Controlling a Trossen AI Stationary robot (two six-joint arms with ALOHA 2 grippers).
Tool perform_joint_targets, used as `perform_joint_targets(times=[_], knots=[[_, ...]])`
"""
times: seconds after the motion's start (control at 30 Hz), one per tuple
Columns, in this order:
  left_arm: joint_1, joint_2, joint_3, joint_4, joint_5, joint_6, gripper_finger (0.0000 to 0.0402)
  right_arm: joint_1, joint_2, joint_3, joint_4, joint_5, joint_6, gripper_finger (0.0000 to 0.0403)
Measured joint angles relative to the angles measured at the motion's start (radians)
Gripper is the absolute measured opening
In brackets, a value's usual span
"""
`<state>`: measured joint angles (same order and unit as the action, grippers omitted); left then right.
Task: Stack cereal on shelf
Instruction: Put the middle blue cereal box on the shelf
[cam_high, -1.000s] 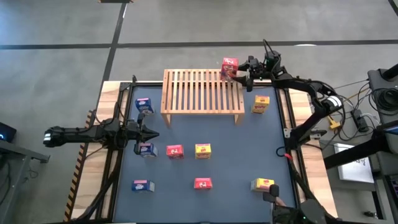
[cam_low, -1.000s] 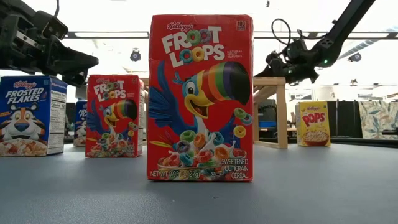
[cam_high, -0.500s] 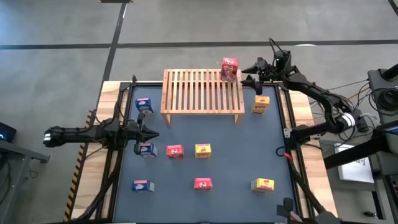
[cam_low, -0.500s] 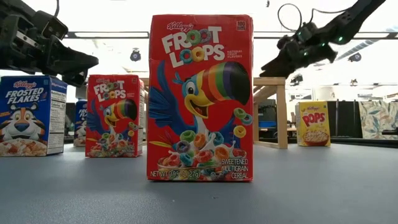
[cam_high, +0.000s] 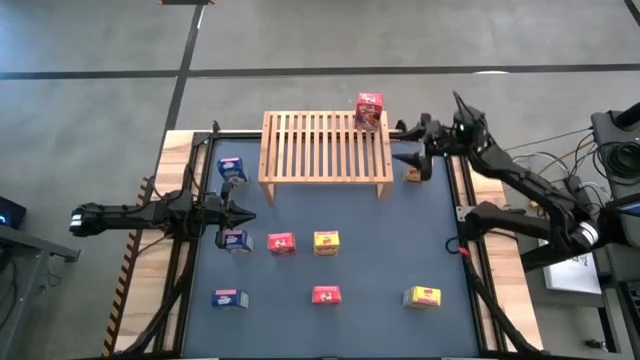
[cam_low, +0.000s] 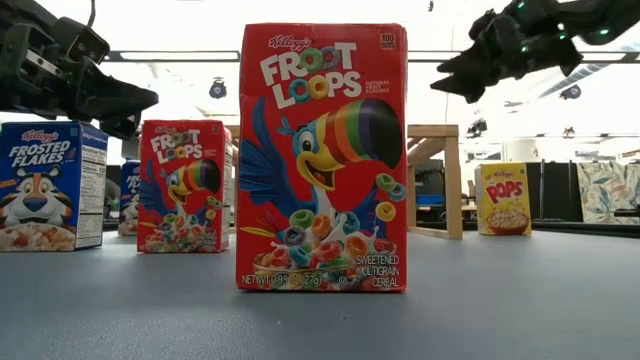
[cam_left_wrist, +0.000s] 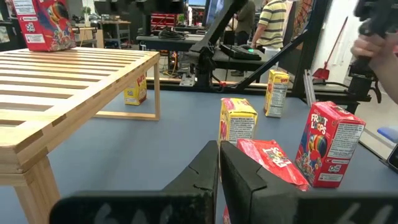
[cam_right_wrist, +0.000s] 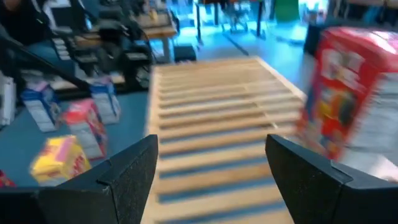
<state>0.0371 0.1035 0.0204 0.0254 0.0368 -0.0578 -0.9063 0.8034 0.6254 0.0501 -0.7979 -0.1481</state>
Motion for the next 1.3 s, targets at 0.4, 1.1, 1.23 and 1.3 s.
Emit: perform_joint_targets(times=[0.4, 1.1, 1.23, 1.3], knots=[[0.000, 0.000, 0.000, 0.000, 0.000, 0.000, 0.0000, 0.357, -0.229, -0.205, 0.253, 0.129, 0.191, 0.0286], [0.000, 0.000, 0.000, 0.000, 0.000, 0.018, 0.0000, 0.831, -0.222, -0.454, 0.444, 0.486, 0.197, 0.0286], [0.000, 0.000, 0.000, 0.001, 0.000, 0.160, 0.0000, 0.852, -0.199, -0.466, 0.475, 0.488, 0.193, 0.0286], [0.000, 0.000, 0.000, 0.000, 0.000, 0.196, 0.0000, 0.852, -0.188, -0.466, 0.505, 0.488, 0.190, 0.0286]])
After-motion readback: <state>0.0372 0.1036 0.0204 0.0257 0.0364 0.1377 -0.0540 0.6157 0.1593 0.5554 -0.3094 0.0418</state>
